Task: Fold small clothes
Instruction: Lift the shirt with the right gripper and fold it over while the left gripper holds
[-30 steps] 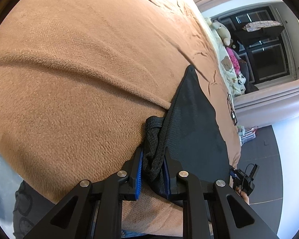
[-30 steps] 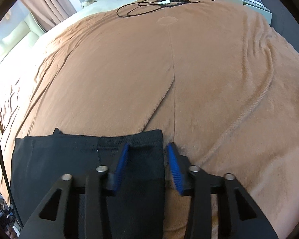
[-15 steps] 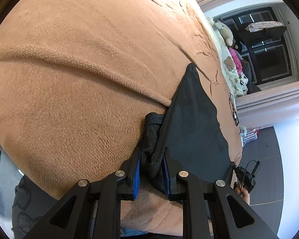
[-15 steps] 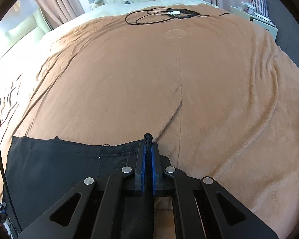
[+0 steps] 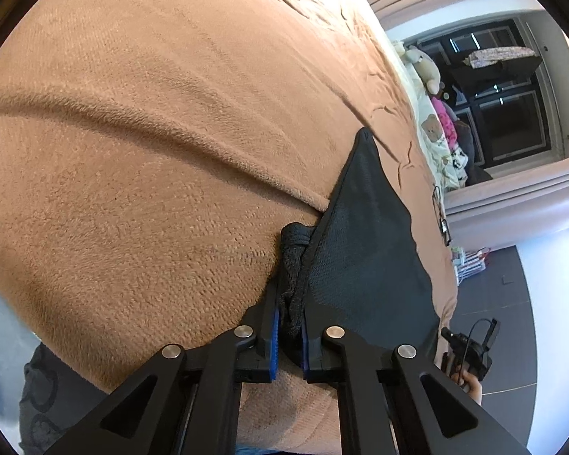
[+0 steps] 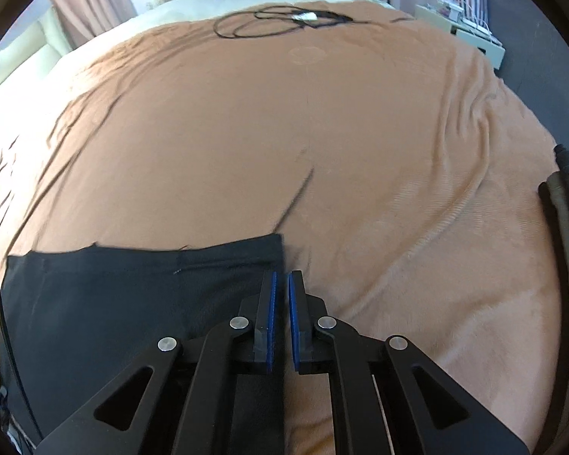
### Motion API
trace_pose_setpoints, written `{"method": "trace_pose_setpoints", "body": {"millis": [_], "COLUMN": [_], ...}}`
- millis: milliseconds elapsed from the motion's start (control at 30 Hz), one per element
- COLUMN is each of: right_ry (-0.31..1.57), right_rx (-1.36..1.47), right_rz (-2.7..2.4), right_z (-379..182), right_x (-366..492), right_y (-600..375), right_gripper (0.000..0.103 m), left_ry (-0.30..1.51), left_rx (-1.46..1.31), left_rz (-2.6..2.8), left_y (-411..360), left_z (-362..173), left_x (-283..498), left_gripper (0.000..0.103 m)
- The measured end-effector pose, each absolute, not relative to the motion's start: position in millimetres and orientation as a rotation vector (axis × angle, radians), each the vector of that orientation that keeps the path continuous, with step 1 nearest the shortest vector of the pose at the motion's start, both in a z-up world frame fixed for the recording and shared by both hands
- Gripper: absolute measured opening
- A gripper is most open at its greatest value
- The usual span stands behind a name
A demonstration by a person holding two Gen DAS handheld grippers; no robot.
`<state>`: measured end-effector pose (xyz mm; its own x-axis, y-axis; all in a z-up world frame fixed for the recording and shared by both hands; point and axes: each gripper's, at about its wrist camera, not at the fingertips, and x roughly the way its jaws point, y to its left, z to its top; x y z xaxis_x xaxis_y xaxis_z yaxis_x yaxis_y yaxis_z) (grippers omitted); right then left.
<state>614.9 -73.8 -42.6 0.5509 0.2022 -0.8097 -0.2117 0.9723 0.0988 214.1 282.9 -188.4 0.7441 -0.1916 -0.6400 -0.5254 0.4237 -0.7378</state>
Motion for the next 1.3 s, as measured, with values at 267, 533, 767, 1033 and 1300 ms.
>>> {"method": "trace_pose_setpoints", "body": {"millis": [267,533,767,1033,1300], "right_ry": [0.972,0.991,1.000,1.006,1.041], "right_rx": [-0.051,-0.046,-0.057,-0.095,-0.107], "right_rz": [0.355,0.447,0.535,0.644,0.690], "right_z": [-32.7,-31.0,-40.1,-62.5,-84.6], "right_x": [561.5,525.7,503.5,472.6,451.7], "right_y": [-45.3,-24.7,2.0,32.4,43.0], "right_gripper": [0.004,0.004,0.004,0.004,0.004], "left_ry": [0.738,0.729,0.696,0.655,0.631], "left_rx": [-1.148,-1.174,-1.194,-1.193,-1.191], "left_rz": [0.213,0.182,0.134,0.073,0.044], "left_y": [285.1,288.0,287.6,283.7,279.4], "left_z": [-186.4,-186.7,-179.0,-162.1,-153.5], "left_x": [214.3,212.9,210.1,215.7,221.5], "left_gripper": [0.008,0.008,0.007,0.007,0.007]}}
